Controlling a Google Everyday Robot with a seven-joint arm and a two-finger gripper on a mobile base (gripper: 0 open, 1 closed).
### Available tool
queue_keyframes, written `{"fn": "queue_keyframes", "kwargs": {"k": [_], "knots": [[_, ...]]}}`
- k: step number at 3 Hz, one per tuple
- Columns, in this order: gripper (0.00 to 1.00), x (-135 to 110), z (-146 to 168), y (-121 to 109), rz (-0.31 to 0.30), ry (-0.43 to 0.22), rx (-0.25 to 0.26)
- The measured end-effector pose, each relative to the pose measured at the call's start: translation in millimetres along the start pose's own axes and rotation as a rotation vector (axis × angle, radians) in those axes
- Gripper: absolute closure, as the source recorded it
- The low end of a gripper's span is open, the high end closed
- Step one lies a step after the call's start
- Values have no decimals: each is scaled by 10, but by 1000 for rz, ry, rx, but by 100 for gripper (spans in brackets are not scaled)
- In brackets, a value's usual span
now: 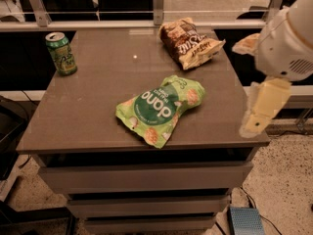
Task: Pick green rice chip bag
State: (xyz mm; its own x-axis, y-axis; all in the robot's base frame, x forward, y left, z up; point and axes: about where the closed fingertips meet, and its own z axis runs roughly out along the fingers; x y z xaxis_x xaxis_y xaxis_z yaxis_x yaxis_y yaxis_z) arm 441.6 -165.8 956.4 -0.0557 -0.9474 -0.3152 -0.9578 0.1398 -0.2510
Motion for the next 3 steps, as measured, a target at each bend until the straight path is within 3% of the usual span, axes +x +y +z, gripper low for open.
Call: {"fn": "queue_keyframes", "kwargs": {"k": [1,2,3], "knots": [[0,-413,392,-70,-142,-110,-14],[0,-731,756,-195,-257,-175,-35],[0,-914,1114,-291,-329,-209,-67]]}}
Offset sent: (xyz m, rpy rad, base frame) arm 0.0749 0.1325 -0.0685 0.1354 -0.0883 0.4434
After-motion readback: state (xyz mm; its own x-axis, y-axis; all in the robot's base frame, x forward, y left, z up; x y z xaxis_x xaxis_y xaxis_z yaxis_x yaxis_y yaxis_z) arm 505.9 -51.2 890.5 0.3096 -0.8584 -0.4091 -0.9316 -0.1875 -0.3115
